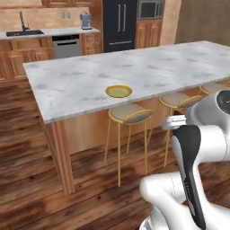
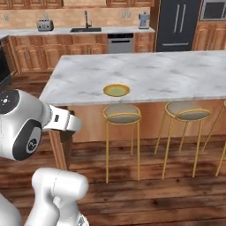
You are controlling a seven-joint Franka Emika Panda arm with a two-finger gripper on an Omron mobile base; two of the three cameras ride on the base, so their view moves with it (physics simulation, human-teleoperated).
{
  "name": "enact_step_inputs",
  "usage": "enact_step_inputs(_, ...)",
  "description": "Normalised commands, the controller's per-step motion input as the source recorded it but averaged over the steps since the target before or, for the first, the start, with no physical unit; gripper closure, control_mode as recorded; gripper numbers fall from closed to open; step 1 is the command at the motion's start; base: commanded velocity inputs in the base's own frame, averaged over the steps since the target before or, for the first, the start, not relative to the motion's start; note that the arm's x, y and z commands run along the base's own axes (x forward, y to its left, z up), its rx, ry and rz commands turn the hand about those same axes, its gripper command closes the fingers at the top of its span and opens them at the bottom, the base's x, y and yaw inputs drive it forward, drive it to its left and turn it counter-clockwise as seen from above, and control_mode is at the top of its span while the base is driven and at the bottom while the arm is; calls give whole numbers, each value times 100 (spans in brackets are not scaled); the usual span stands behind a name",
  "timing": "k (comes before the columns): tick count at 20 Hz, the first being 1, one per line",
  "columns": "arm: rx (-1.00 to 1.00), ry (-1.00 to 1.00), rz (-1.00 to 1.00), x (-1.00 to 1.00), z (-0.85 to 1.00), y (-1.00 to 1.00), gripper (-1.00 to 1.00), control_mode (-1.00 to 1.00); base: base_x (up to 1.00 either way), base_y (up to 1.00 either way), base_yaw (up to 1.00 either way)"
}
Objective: Start the toaster. Once the lever pops up, take the bread to the plate on the dining counter.
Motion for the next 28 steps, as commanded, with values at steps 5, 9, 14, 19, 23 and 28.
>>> enact_step_inputs(5,0,0,0,0,0,0,100,100,54,-64,47)
enact_step_inputs(9,0,0,0,0,0,0,100,100,55,-59,44)
enact_step_inputs(14,0,0,0,0,0,0,100,100,53,-58,40)
enact_step_inputs(19,0,0,0,0,0,0,100,100,52,-57,23)
enact_step_inputs(23,0,0,0,0,0,0,100,100,51,-32,3)
enact_step_inputs(28,0,0,0,0,0,0,100,100,43,-3,-5)
